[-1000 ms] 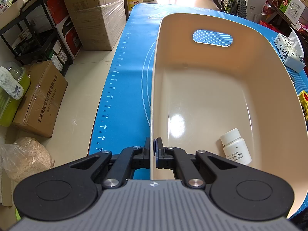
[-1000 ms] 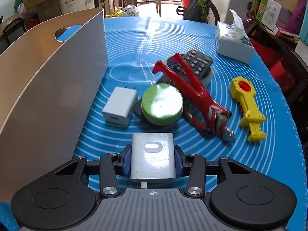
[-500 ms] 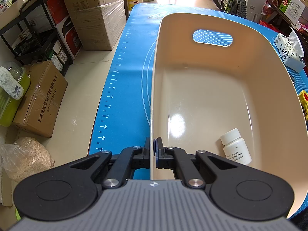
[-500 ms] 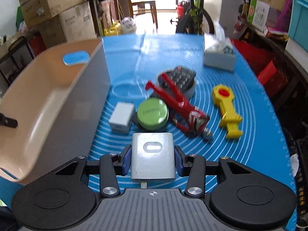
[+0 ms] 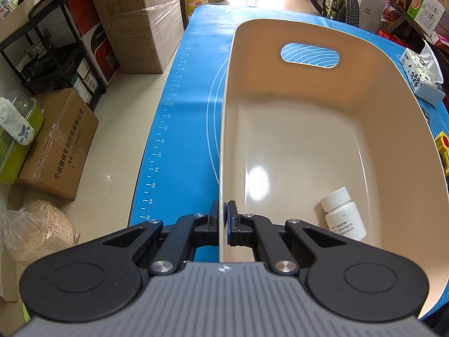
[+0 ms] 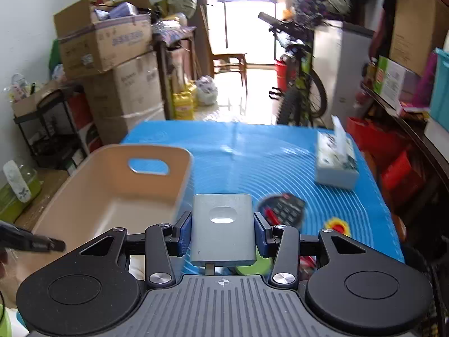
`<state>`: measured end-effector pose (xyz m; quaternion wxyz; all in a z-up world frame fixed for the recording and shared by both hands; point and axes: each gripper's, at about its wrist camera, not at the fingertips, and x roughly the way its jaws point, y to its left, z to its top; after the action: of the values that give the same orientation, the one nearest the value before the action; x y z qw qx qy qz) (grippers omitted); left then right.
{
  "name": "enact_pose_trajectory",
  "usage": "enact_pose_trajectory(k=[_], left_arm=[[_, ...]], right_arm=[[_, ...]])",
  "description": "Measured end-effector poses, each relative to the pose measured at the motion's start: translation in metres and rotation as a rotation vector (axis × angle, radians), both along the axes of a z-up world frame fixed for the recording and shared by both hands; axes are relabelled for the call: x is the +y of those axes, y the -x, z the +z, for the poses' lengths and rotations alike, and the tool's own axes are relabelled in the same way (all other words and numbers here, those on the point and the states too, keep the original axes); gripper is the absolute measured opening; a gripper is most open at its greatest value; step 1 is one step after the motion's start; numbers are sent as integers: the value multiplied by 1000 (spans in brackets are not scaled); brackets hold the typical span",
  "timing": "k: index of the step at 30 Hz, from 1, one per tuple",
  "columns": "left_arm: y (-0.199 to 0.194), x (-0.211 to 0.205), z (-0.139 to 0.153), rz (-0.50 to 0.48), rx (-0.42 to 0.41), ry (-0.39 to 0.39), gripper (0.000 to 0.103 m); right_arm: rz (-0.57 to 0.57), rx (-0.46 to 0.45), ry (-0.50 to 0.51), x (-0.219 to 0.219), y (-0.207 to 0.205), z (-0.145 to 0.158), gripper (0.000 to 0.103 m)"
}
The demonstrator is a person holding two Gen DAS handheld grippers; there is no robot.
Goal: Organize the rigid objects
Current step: 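Carry the white charger into the bin with the right tool and release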
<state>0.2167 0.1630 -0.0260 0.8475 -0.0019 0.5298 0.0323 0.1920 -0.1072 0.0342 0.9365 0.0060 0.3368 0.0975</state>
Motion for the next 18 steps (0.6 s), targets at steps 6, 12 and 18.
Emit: enact_pose_trajectory(k=[6,12,18], left_arm=[[0,0,0,1,0,0,5],[0,0,0,-2,1,0,5],[1,0,0,-5,2,4,5]], right_arm=[[108,-14,19,46,-13,3,50],[179,18,41,91,-20,-16,50],[226,90,83,125,-24,-44,50]])
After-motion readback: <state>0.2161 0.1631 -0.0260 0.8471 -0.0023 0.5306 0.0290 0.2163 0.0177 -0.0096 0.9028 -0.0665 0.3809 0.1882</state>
